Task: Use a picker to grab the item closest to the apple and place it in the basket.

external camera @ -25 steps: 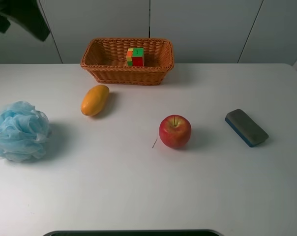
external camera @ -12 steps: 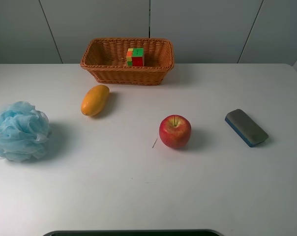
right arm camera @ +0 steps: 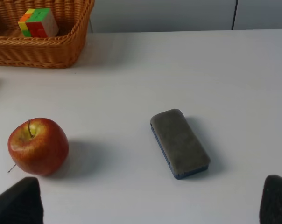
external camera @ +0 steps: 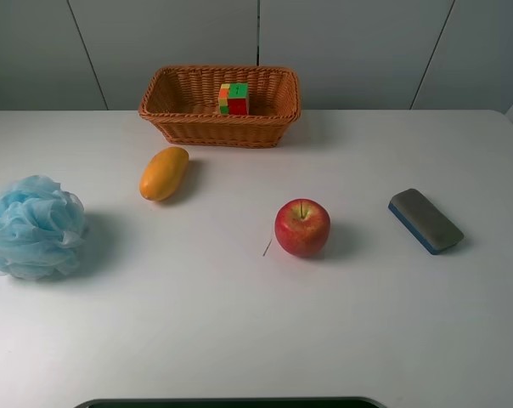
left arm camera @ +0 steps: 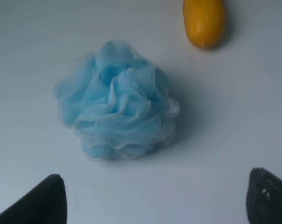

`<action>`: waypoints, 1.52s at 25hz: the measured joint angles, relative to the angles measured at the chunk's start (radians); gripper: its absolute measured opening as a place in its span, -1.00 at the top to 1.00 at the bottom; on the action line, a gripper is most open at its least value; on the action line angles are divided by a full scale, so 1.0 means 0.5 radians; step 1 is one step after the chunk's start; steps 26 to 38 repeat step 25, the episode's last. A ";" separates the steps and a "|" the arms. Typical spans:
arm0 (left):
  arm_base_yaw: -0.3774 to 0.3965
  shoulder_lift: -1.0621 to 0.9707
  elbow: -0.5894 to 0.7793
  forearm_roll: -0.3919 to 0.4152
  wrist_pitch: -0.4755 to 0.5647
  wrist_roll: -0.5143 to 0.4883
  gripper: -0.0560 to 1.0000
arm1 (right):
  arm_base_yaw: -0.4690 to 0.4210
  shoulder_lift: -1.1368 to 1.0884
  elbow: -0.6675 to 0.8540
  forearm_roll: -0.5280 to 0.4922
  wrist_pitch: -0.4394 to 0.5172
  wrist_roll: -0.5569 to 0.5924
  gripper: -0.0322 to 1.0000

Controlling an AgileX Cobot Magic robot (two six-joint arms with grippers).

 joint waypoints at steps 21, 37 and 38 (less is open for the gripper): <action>0.066 -0.392 0.004 -0.019 0.000 0.020 -0.51 | 0.000 0.000 0.000 0.000 0.000 0.000 -0.41; 0.066 -0.392 0.004 -0.019 0.000 0.020 -0.51 | 0.000 0.000 0.000 0.000 0.000 0.000 -0.41; 0.066 -0.392 0.004 -0.019 0.000 0.020 -0.51 | 0.000 0.000 0.000 0.000 0.000 0.000 -0.41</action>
